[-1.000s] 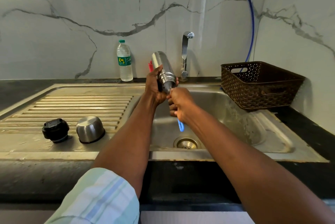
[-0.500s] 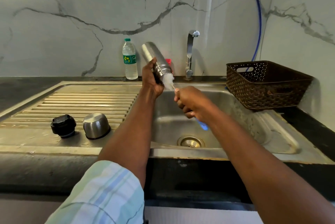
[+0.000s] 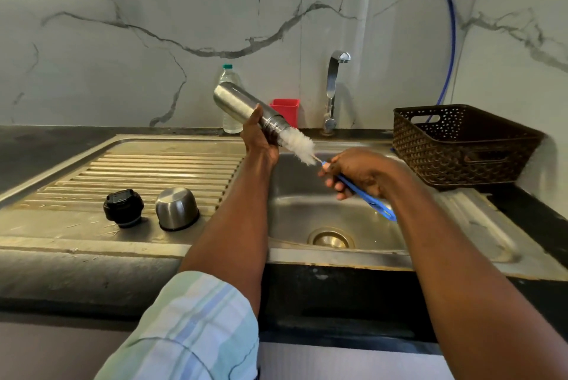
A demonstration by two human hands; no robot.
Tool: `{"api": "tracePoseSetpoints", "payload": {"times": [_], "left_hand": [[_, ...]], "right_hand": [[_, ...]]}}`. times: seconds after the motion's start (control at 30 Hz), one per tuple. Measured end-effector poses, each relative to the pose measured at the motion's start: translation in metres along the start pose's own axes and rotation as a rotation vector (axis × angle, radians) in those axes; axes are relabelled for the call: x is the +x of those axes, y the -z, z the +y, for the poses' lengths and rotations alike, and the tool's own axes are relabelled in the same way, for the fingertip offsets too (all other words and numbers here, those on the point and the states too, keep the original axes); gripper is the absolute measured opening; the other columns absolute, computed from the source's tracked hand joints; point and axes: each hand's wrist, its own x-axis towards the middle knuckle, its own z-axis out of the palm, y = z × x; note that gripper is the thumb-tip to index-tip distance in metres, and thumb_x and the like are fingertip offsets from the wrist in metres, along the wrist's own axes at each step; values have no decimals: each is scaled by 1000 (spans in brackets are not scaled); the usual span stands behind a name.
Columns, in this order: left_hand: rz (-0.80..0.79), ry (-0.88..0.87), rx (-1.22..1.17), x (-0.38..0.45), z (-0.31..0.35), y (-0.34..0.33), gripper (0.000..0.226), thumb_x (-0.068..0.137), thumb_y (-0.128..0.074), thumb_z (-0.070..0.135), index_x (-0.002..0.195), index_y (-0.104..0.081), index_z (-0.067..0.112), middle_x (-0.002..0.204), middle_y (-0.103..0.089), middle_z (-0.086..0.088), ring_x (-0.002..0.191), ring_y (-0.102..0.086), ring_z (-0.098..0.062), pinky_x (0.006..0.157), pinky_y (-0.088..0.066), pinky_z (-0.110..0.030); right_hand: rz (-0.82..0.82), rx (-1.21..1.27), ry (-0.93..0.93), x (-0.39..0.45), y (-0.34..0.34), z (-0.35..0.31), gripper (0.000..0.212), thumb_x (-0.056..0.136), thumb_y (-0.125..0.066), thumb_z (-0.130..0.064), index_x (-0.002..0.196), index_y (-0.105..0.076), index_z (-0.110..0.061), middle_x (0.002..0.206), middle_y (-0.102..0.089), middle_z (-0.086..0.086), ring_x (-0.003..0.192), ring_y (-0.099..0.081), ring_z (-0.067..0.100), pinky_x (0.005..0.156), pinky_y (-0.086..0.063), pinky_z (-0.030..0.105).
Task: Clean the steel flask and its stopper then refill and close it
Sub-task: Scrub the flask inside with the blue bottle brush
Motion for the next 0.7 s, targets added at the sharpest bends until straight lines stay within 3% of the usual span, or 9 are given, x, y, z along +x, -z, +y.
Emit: {"api": "tracePoseSetpoints", "payload": {"times": [0.07, 0.13, 0.2, 0.27, 0.4, 0.57, 0.7], "left_hand": [[25, -24, 46, -6, -8, -3, 43, 84, -70, 8, 122, -52, -1, 96, -64, -16, 75, -66, -27, 63, -58, -38], [-57, 13, 45, -12, -17, -8, 30, 88, -63, 4, 116, -54, 0, 85, -67, -14, 70, -68, -25, 60, -59, -36], [-145, 68, 40, -18, -25, -12, 18, 91, -58, 3, 109, -55, 1, 75, -70, -12, 68, -69, -24, 63, -60, -36], [-183, 103, 83, -20, -31, -14, 24, 90, -61, 5, 112, -55, 1, 83, -68, -14, 78, -66, -27, 72, -58, -41], [-181, 156, 174, -23, -34, -19, 38, 82, -75, 10, 115, -55, 4, 102, -68, -17, 95, -66, -33, 92, -55, -53], [-48, 141, 154, -20, -29, -18, 47, 74, -83, 11, 113, -57, 6, 117, -69, -19, 105, -68, -37, 90, -55, -57], [20, 86, 75, -12, -23, -11, 41, 73, -82, 9, 106, -59, 6, 109, -71, -17, 91, -70, -33, 89, -56, -55]], "right_hand": [[241, -120, 120, 17, -7, 4, 26, 95, -60, -22, 120, -58, -15, 97, -66, 8, 73, -61, 18, 64, -53, 30], [451, -369, 235, 31, -14, 5, 53, 83, -72, -35, 129, -53, -17, 119, -65, 9, 100, -64, 28, 83, -53, 38], [579, -547, 312, 43, -21, 9, 60, 78, -73, -40, 129, -50, -19, 122, -63, 10, 106, -61, 33, 86, -51, 41], [664, -588, 367, 47, -21, 13, 52, 82, -68, -33, 128, -51, -16, 119, -63, 13, 104, -60, 36, 82, -50, 40], [728, -699, 336, 43, -9, 21, 43, 88, -63, -25, 128, -52, -14, 114, -65, 15, 102, -61, 37, 82, -47, 41], [678, -738, 297, 41, -8, 23, 34, 89, -60, -19, 123, -58, -15, 115, -67, 12, 104, -62, 34, 83, -47, 38], [683, -717, 234, 41, -4, 23, 35, 88, -64, -19, 123, -60, -16, 116, -67, 11, 105, -62, 32, 83, -47, 36]]}}
